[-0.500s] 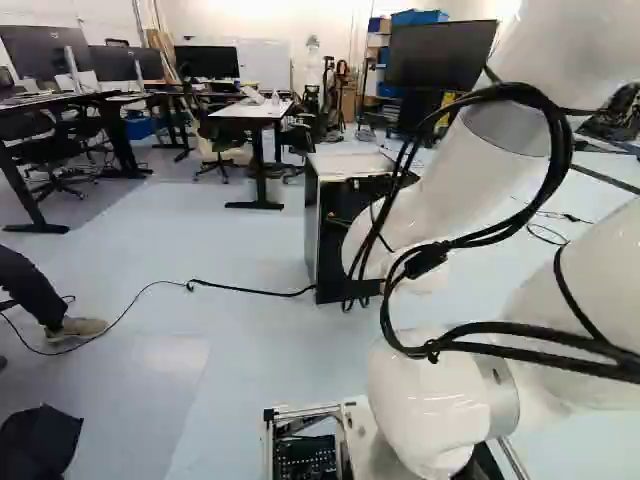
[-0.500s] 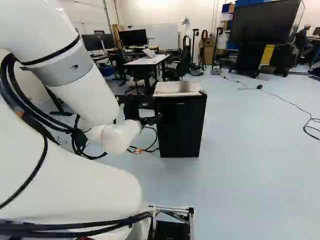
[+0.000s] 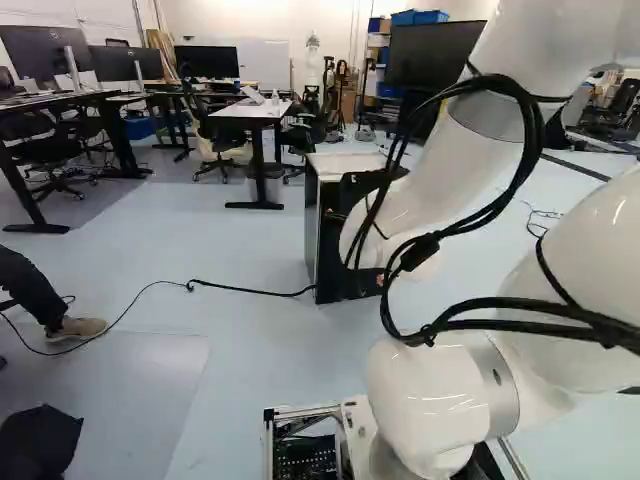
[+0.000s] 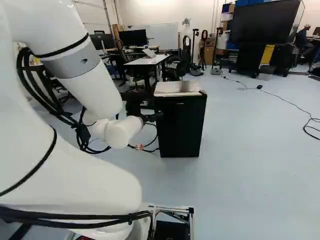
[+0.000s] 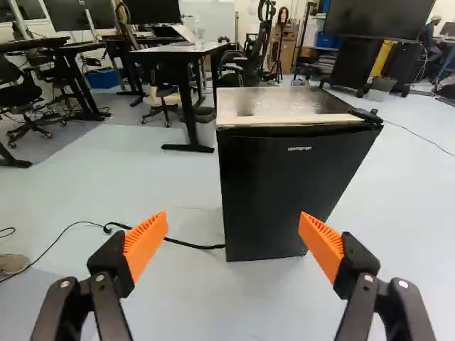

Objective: Open the fridge door

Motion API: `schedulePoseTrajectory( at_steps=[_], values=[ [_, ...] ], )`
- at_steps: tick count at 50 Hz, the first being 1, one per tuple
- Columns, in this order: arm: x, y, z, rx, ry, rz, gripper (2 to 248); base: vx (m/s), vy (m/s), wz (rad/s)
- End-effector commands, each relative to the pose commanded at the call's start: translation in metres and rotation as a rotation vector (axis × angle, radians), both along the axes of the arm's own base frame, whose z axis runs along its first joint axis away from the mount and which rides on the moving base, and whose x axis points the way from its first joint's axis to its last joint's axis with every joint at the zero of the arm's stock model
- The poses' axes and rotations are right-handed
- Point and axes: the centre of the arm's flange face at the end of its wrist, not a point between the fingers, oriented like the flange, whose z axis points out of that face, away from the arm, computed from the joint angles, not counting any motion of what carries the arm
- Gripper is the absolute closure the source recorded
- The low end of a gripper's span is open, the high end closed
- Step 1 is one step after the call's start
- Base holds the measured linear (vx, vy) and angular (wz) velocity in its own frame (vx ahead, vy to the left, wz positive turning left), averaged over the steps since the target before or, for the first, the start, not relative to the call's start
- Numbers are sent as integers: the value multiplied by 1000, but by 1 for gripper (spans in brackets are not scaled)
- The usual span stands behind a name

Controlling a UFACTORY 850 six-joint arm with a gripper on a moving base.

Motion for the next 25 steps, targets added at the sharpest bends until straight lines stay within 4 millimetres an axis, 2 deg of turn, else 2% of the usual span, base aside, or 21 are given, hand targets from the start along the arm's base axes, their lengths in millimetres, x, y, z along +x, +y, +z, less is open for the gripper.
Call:
schedulePoseTrajectory(
  at_steps=[25],
  values=[
    [26,5,2,2,6,9,3,0,0,0]
  ],
)
